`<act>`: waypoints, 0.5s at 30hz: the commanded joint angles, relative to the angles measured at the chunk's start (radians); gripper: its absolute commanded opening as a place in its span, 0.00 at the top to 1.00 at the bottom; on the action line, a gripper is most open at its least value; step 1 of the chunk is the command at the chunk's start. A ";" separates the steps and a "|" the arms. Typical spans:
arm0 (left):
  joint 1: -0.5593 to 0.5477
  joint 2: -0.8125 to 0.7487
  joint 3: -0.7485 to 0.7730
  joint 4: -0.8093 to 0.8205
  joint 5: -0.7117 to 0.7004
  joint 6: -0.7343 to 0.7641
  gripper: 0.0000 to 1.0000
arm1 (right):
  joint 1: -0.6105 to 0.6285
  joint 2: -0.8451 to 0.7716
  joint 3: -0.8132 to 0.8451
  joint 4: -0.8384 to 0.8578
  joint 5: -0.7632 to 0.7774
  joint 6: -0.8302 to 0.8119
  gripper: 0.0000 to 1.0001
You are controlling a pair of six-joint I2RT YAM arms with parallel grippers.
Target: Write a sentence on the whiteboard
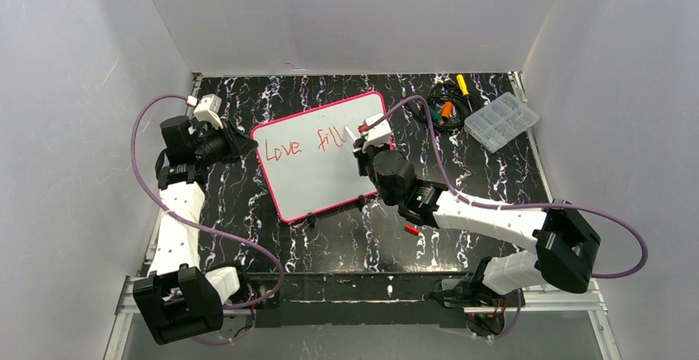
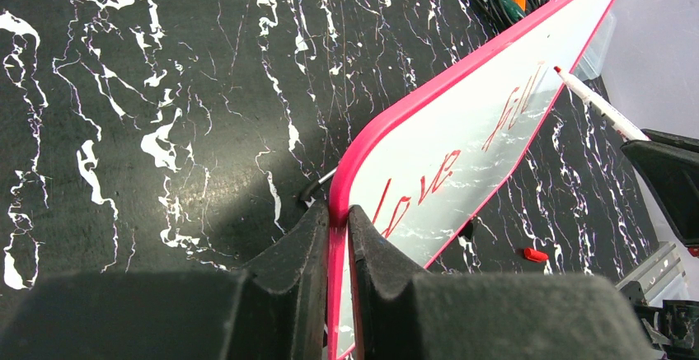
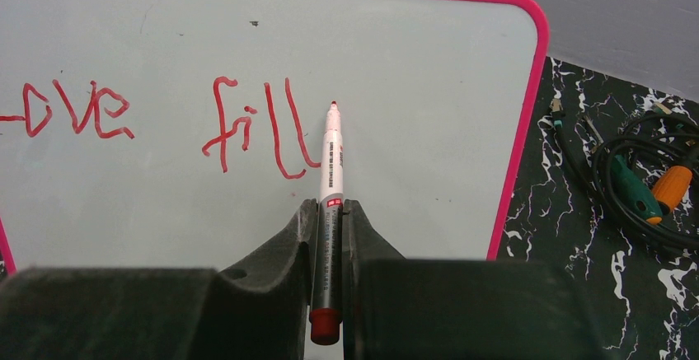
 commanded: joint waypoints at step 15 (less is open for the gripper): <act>0.001 -0.022 -0.003 -0.019 0.014 0.009 0.97 | -0.001 0.032 0.046 0.014 0.000 -0.014 0.99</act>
